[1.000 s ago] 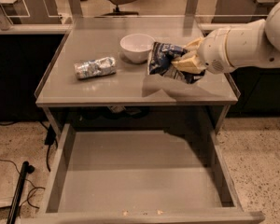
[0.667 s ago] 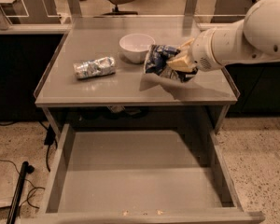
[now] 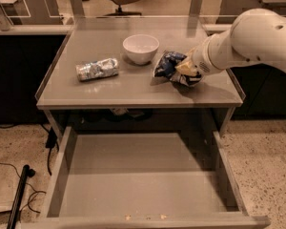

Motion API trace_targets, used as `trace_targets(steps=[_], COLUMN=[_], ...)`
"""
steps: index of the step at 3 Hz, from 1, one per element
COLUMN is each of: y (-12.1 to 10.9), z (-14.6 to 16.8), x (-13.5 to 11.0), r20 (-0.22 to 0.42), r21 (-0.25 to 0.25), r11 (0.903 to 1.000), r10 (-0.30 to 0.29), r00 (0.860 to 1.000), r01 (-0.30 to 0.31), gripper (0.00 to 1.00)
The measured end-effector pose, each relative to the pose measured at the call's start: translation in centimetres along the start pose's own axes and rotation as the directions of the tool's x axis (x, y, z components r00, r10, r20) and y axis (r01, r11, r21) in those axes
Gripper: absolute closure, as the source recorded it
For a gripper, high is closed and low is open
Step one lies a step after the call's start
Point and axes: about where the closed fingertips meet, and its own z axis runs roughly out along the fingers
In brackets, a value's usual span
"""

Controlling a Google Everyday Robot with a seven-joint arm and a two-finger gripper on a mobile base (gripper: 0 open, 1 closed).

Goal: Pick blue chip bag from top drawer and place on counter

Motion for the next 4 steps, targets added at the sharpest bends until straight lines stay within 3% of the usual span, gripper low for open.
trace_targets(steps=[1,2,4], y=[-1.57,-2.1,-2.1], z=[0.39,0.61,0.62], x=[1.04,1.48,1.48], r20=[-0.027,-0.028,-0.028], r21=[0.047,0.061,0.061], r11=[0.9989,0.9981,0.9981], r10=[0.007,0.009,0.009], r00=[1.0,1.0,1.0], r01=[-0.006,-0.008,-0.008], gripper=[1.0,1.0,0.43])
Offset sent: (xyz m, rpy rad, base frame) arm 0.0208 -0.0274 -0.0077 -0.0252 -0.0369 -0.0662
